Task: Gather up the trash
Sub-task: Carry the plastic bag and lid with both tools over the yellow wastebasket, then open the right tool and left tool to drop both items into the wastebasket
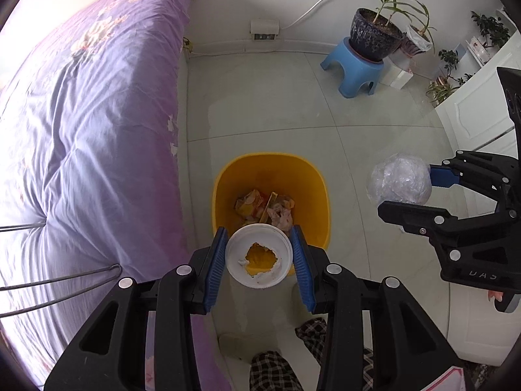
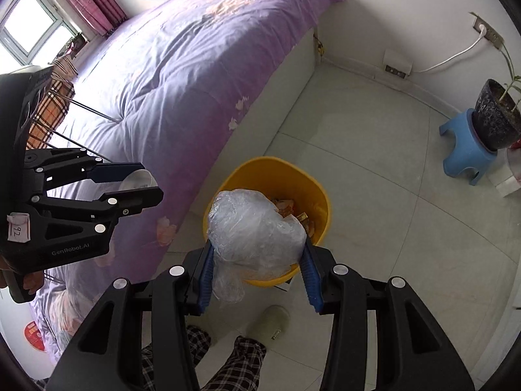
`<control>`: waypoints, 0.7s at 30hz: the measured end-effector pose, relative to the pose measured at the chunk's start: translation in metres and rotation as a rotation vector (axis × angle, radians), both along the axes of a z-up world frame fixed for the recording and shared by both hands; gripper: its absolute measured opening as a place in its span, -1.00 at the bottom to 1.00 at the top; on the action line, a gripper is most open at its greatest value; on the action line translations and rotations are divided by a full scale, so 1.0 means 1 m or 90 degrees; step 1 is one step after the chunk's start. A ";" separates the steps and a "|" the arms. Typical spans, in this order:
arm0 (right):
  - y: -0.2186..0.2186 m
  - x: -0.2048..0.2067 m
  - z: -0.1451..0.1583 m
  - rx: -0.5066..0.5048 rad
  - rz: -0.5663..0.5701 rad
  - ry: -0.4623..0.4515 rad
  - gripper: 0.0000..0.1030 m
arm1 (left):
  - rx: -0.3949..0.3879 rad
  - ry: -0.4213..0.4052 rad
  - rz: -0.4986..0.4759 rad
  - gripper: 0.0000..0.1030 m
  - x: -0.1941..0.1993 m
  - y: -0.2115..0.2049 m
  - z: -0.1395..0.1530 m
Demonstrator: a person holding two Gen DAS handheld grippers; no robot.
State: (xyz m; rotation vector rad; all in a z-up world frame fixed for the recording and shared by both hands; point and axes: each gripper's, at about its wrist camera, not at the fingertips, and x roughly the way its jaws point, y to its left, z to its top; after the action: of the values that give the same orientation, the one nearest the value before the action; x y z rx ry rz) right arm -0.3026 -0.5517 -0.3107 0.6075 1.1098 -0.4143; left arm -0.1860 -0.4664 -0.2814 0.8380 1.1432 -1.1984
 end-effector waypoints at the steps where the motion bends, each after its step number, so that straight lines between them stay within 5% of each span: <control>1: -0.002 0.003 -0.008 0.004 0.003 0.005 -0.07 | 0.007 0.001 -0.002 -0.24 -0.001 -0.003 -0.008; 11: -0.022 0.022 -0.080 0.044 0.009 0.040 -0.07 | 0.051 0.001 0.009 -0.24 0.002 -0.023 -0.074; 21: -0.031 0.033 -0.117 0.057 0.002 0.048 -0.06 | 0.077 0.005 0.026 -0.24 0.003 -0.030 -0.105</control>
State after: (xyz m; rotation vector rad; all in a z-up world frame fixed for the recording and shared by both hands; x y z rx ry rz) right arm -0.2694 -0.5830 -0.4278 0.6733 1.2058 -0.3879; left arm -0.1827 -0.4965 -0.3863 0.8974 1.2431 -1.1081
